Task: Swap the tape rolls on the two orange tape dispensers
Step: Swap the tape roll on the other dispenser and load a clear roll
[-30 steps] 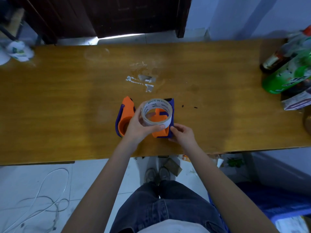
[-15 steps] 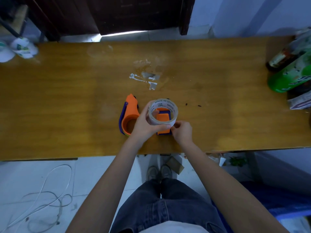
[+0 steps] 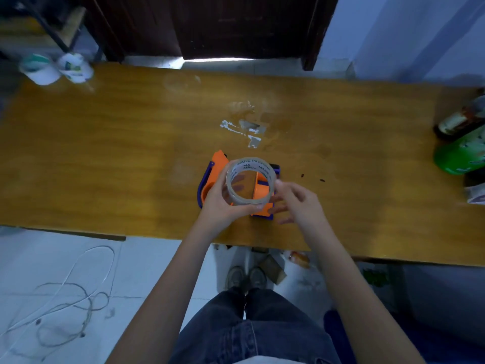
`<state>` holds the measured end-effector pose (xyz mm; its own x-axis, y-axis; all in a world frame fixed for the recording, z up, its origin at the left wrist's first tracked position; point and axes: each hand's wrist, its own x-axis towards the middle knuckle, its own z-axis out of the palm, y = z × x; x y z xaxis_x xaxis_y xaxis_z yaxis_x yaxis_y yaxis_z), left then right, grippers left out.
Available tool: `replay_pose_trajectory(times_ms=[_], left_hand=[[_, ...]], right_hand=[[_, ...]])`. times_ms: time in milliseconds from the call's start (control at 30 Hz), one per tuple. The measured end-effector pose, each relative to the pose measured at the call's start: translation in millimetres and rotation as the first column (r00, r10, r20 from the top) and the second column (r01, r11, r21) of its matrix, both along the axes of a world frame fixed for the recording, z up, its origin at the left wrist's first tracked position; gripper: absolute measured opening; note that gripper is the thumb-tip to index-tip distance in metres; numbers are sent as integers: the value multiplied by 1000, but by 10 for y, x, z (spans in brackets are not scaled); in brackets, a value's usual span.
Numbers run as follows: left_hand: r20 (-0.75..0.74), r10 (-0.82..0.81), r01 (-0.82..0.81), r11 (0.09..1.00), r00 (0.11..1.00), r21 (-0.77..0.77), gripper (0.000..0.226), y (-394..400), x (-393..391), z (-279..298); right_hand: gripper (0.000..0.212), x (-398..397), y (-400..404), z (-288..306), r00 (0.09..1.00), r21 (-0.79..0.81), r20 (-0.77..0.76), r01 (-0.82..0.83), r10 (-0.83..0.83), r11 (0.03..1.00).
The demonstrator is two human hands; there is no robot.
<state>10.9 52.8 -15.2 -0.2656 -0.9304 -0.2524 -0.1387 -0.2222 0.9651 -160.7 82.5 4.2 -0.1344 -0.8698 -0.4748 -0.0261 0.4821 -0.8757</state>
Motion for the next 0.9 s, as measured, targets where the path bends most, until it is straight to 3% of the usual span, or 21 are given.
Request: replay_pose_trajectory(times_ms=[100,200,300,400,700,900], left_hand=[[7,41,-41,999,999,10,100,99,136,41],[-44,184,-177,975,982,137,106,188,309,130],[-108,435,-392,875,894,284,70,279,526,176],[-95,566,-520,801,819,295,48,400,761,206],[-112,742,-691,660,660,295,44,614,1615,166],[-79,751,-707,647,656,286,43,614,2383,144]], right_hand=[[31,122,-60,76,994,10,31,-108,107,994],[32,285,-118,44,992,-12,54,-118,118,993],[28,510,-171,33,984,-60,98,-144,149,988],[22,783,-233,50,971,-64,124,-199,206,978],[29,1774,-289,55,919,-60,117,-373,377,926],[32,2562,-323,28,912,-30,118,-391,392,920]])
